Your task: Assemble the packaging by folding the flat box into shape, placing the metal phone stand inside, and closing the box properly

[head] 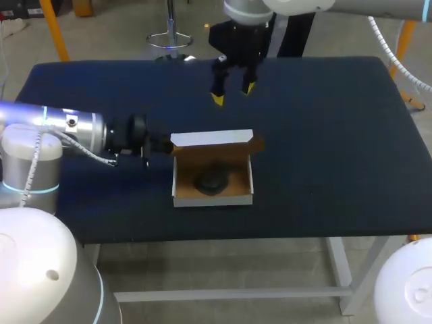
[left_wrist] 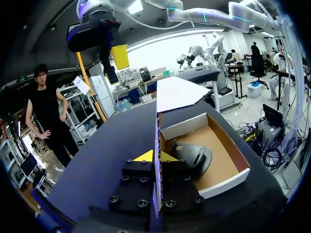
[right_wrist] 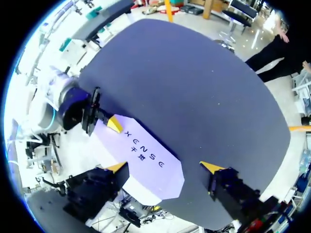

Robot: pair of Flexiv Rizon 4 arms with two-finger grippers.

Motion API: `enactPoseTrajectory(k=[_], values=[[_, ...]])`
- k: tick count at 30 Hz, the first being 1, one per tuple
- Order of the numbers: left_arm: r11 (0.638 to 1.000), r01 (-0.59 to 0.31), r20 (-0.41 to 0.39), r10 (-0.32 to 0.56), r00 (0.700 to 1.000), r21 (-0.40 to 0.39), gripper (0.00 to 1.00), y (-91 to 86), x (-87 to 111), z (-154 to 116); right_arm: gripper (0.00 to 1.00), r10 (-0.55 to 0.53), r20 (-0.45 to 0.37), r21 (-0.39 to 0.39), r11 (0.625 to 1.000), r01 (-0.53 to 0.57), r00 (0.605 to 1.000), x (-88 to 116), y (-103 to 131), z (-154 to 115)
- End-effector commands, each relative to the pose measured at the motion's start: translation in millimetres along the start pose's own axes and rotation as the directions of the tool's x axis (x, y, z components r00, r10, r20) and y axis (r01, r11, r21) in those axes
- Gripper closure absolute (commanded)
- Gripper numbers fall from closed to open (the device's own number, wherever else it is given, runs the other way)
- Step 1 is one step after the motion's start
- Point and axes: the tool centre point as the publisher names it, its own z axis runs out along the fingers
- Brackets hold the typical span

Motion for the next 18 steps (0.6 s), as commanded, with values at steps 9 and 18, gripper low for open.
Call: enactPoseTrajectory(k=[9, 18], values=[[0.995, -0.102, 0.072, 0.102, 0.992, 0.002, 1.00, 0.7, 19.1, 0, 0.00, 0.122, -0.051, -0.004, 0.992, -0.122, 0.991, 5, -26, 3], [0.987, -0.158, 0.075, 0.159, 0.984, -0.027, 1.00, 0.7, 24.3, 0, 0.00, 0.142, -0.046, -0.008, 0.990, -0.142, 0.989, 8, -35, 4]])
